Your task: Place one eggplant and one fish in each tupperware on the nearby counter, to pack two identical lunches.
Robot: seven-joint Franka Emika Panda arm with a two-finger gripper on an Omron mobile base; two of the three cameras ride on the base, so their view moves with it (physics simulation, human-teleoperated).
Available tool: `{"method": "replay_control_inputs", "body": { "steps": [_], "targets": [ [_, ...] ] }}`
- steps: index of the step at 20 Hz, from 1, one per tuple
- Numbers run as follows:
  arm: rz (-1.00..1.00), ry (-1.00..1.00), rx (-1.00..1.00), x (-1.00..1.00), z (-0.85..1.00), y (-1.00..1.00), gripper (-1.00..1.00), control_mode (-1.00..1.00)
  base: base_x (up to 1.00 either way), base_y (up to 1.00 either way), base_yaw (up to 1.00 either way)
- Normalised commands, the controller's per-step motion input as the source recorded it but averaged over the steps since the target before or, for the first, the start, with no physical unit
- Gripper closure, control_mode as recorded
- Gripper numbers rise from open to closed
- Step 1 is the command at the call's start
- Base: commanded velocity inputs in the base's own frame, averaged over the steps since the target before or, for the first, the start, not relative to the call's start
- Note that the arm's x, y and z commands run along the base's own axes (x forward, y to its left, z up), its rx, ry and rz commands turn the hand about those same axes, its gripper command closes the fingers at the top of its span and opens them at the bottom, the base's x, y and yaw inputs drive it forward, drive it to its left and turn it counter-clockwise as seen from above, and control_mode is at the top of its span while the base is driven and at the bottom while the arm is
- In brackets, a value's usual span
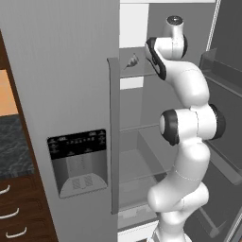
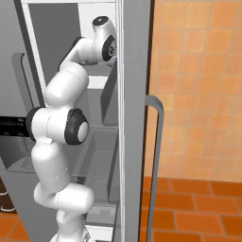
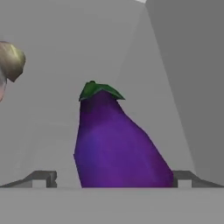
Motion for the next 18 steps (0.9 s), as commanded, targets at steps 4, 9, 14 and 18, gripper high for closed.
{"method": "replay_control_inputs", "body": {
  "steps": [4, 9, 14, 18],
  "targets": [
    [0.03, 0.0, -0.04, 0.0, -0.26, 0.0, -1.0, -1.0, 0.0, 0.0, 0.0],
    [0.03, 0.0, 0.0, 0.02, 0.0, 0.02, -1.0, -1.0, 0.0, 0.0, 0.0],
    [0.05, 0.0, -0.01, 0.25, 0.0, 0.2, -1.0, -1.0, 0.0, 0.0, 0.0],
    [0.02, 0.0, -0.01, 0.11, 0.0, 0.16, 1.0, -1.0, 0.0, 0.0, 0.0]
  ]
}}
